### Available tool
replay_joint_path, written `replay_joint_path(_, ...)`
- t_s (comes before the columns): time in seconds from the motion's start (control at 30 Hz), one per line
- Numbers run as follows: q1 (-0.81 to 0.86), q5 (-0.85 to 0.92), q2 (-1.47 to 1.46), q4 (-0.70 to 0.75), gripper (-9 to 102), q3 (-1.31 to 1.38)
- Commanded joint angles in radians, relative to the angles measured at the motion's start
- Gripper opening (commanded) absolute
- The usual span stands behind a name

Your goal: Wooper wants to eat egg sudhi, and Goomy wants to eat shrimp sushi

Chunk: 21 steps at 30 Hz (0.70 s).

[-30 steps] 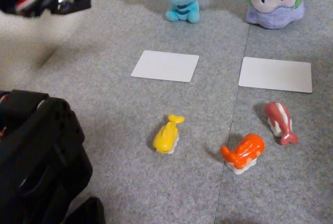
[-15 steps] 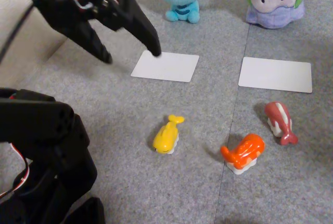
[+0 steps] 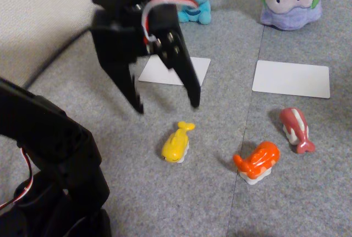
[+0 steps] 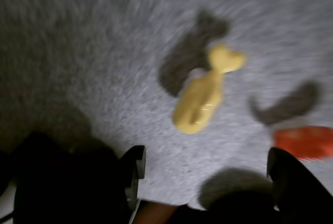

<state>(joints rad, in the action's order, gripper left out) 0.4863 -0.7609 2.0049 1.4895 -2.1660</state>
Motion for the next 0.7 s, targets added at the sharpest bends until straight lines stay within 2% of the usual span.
replay_joint_path(0.0,-0.003,0.009,-0.098,-0.009,28,0.026)
replay_joint_path(0.17,0.003,0.057,-0.178,-0.011,28,0.025)
replay_joint_path(0.67,0.112,0.101,-0.179,-0.077,27,0.023)
